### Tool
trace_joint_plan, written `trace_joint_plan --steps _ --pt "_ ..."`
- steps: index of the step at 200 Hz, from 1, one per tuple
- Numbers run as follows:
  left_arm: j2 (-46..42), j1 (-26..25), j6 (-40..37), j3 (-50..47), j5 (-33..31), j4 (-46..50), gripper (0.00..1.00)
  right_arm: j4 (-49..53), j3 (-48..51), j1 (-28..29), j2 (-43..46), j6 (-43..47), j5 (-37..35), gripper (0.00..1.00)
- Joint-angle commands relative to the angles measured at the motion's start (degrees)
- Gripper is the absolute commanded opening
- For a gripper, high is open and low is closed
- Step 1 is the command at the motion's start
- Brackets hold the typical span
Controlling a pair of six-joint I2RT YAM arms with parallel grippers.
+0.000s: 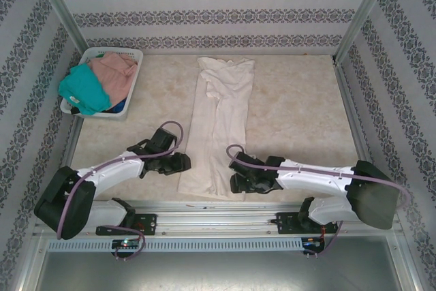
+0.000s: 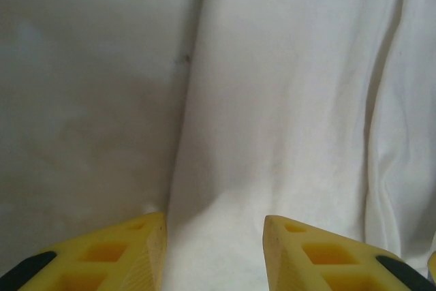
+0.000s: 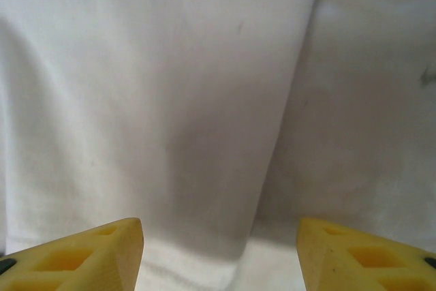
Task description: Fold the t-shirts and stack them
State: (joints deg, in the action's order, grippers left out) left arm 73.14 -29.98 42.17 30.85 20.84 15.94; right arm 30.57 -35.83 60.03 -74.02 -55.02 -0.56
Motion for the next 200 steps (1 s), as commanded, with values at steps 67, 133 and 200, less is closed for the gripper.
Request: trace_joint_plan --steps 67,133,200 --pt "-0.43 -8.14 5.02 -5.2 -0.13 2.16 0.33 1.21 0.97 6.76 -3.12 -9.81 -0.41 0.58" --pt "-4.49 -10.11 7.24 -6.59 0.97 4.26 0.04 1.95 1.29 6.92 -2.0 -10.31 -2.08 0.3" --pt "-10.33 -12.4 10.88 -9.87 0.3 6.36 0.35 2.0 3.17 6.32 3.27 -10.07 -1.91 0.16"
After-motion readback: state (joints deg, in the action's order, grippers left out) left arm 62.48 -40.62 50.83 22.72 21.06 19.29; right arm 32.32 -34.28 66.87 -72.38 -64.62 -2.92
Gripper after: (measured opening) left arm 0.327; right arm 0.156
